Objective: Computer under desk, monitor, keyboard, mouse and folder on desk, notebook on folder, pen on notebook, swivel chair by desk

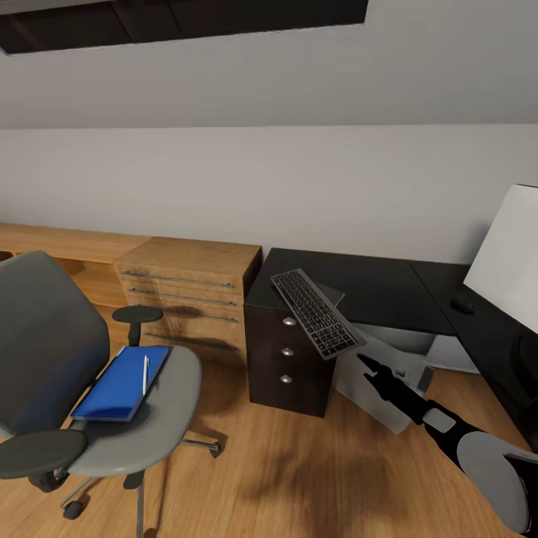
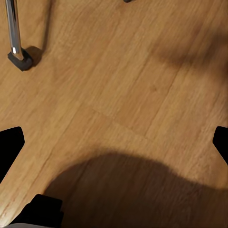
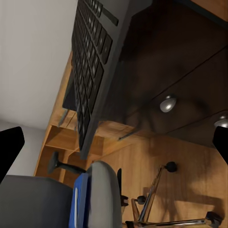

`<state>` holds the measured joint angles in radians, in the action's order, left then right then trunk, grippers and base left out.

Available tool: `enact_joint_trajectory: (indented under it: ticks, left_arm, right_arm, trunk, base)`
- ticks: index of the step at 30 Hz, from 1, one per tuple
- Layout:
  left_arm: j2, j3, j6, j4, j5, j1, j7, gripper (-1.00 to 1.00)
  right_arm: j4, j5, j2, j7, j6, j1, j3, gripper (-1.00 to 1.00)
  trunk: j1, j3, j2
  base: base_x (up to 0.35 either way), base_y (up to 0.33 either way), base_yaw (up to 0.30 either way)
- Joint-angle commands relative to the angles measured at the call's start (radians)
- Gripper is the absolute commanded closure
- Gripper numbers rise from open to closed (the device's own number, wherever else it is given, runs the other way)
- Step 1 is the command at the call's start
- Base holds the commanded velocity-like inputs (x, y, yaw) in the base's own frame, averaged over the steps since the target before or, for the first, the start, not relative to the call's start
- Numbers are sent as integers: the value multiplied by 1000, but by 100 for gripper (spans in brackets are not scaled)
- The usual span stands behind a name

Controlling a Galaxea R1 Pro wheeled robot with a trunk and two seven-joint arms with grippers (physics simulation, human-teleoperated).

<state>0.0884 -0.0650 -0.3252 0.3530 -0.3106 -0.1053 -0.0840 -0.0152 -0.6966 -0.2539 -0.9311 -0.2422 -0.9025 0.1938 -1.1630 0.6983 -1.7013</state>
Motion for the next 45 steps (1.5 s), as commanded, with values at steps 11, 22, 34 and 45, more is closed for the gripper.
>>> enact_joint_trajectory:
  ticks: [11, 22, 34, 45]
  left_arm:
    - [-1, -7, -5, 0, -2, -1, -8, -100]
    - [-2, -7, -8, 2, -1, -1, -7, -100]
    - [-5, -11, -49, 8, 1, -1, -4, -100]
    - [-6, -12, -101, 9, 4, -1, -3, -100]
  right_arm:
    - [-2, 0, 0, -3, -9, -1, 8, -100]
    - [-3, 0, 1, -24, -9, -1, 7, -100]
    - [-3, 3, 1, -115, -5, -1, 7, -100]
    - [-3, 3, 1, -129, -5, 0, 7, -100]
  trunk:
    - [-42, 35, -78]
    - [-77, 64, -141]
    - [-77, 64, -141]
    - [-77, 64, -141]
  base:
    - [0, 0, 0]
    - [0, 0, 0]
    - [0, 0, 0]
    - [0, 0, 0]
